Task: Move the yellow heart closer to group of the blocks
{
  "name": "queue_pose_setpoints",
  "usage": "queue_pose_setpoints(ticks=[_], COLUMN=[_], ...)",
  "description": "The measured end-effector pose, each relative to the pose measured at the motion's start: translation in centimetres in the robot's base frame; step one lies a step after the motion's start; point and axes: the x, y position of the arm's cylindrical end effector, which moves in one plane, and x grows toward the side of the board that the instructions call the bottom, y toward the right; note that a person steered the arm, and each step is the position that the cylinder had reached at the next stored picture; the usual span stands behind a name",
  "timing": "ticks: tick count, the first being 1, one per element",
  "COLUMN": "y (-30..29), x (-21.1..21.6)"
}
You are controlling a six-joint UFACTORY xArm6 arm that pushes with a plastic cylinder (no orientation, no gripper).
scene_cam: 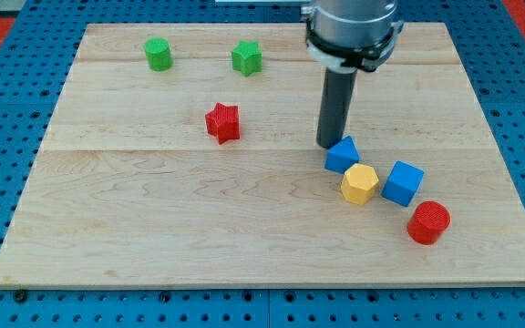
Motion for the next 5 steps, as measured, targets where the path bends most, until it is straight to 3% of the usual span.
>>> queue_pose_setpoints(ticks=[3, 4, 5], y=[0.0, 3.8, 8.8], x=[0.6, -3.3, -10.2])
